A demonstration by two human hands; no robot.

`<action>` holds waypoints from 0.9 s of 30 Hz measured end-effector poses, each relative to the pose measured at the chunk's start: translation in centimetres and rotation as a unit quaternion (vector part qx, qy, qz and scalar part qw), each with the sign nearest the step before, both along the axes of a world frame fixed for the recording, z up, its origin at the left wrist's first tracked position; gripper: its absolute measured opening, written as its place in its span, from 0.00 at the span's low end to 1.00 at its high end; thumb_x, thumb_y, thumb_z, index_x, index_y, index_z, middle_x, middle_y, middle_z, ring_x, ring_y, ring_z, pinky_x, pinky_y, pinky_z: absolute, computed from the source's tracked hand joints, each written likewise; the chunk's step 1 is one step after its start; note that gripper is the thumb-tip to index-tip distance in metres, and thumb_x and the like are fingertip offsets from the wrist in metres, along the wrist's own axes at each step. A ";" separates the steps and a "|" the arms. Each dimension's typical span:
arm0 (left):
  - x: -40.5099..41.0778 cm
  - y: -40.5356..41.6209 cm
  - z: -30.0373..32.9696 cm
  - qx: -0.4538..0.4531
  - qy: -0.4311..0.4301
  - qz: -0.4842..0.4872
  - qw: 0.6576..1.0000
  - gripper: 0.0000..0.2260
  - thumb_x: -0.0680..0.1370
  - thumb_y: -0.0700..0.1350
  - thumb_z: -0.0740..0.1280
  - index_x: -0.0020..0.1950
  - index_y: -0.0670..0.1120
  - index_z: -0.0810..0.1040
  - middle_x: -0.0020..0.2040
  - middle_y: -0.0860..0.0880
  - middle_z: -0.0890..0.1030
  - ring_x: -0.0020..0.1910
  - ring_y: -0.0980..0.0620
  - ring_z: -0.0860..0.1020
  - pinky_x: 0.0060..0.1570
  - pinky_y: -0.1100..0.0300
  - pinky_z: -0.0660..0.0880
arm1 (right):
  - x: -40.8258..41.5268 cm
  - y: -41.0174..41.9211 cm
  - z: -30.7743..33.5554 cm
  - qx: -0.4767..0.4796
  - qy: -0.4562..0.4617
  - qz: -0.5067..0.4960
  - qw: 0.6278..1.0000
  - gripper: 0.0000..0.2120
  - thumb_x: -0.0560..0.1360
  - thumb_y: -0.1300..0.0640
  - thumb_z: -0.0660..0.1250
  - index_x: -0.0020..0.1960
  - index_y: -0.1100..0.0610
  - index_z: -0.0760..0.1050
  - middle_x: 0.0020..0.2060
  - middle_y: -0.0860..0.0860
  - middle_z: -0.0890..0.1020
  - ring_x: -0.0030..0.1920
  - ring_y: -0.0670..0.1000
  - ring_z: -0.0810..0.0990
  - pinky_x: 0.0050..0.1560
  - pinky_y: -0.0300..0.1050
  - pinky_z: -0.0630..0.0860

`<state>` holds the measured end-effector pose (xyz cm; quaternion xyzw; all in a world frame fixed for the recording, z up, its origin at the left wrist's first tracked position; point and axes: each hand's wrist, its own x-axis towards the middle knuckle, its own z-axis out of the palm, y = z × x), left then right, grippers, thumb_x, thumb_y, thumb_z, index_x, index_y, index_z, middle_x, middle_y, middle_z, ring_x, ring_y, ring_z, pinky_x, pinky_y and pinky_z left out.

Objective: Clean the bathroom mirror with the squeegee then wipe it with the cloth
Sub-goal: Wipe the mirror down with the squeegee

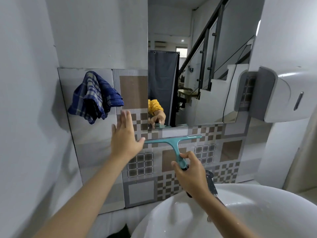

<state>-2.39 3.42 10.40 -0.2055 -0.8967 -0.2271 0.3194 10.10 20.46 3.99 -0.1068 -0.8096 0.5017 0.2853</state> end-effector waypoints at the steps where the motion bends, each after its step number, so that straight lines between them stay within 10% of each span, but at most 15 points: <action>1: 1.4 0.4 -0.5 0.041 -0.018 -0.033 0.998 0.42 0.71 0.52 0.70 0.75 0.44 0.48 0.76 0.43 0.53 0.74 0.44 0.55 0.70 0.48 0.49 | 0.8 0.4 0.3 0.009 -0.018 0.012 1.000 0.11 0.73 0.54 0.72 0.51 0.50 0.71 0.41 0.50 0.81 0.31 0.45 0.79 0.28 0.34 0.74; 9: 9.3 1.4 -2.3 0.131 -0.142 -0.283 0.939 0.13 0.72 0.42 0.71 0.56 0.50 0.79 0.58 0.53 0.80 0.56 0.57 0.77 0.62 0.51 0.72 | 5.8 3.5 3.6 0.199 -0.119 0.152 0.961 0.16 0.67 0.51 0.76 0.51 0.46 0.75 0.35 0.43 0.80 0.29 0.36 0.78 0.31 0.33 0.75; 18: 10.6 0.5 -1.5 0.025 -0.241 -0.323 0.915 0.08 0.72 0.38 0.71 0.45 0.51 0.83 0.46 0.55 0.83 0.50 0.59 0.78 0.55 0.62 0.74 | 6.1 4.7 6.7 0.312 -0.142 0.266 0.901 0.16 0.66 0.54 0.77 0.51 0.47 0.77 0.36 0.43 0.83 0.34 0.43 0.82 0.39 0.43 0.82; 23: 10.8 -0.1 -1.1 0.001 -0.243 -0.319 0.916 0.13 0.70 0.30 0.68 0.44 0.48 0.82 0.43 0.56 0.81 0.45 0.61 0.79 0.47 0.68 0.76 | 5.2 4.8 8.4 0.432 -0.106 0.257 0.858 0.14 0.67 0.49 0.75 0.51 0.43 0.77 0.39 0.36 0.79 0.38 0.35 0.78 0.36 0.32 0.75; 27: 10.6 -0.8 -2.0 0.049 -0.227 -0.323 0.917 0.11 0.70 0.32 0.70 0.44 0.48 0.80 0.44 0.55 0.81 0.45 0.58 0.81 0.48 0.61 0.79 | 3.7 4.9 8.3 0.497 0.052 0.145 0.854 0.18 0.64 0.38 0.68 0.51 0.43 0.79 0.57 0.49 0.78 0.59 0.50 0.72 0.59 0.56 0.72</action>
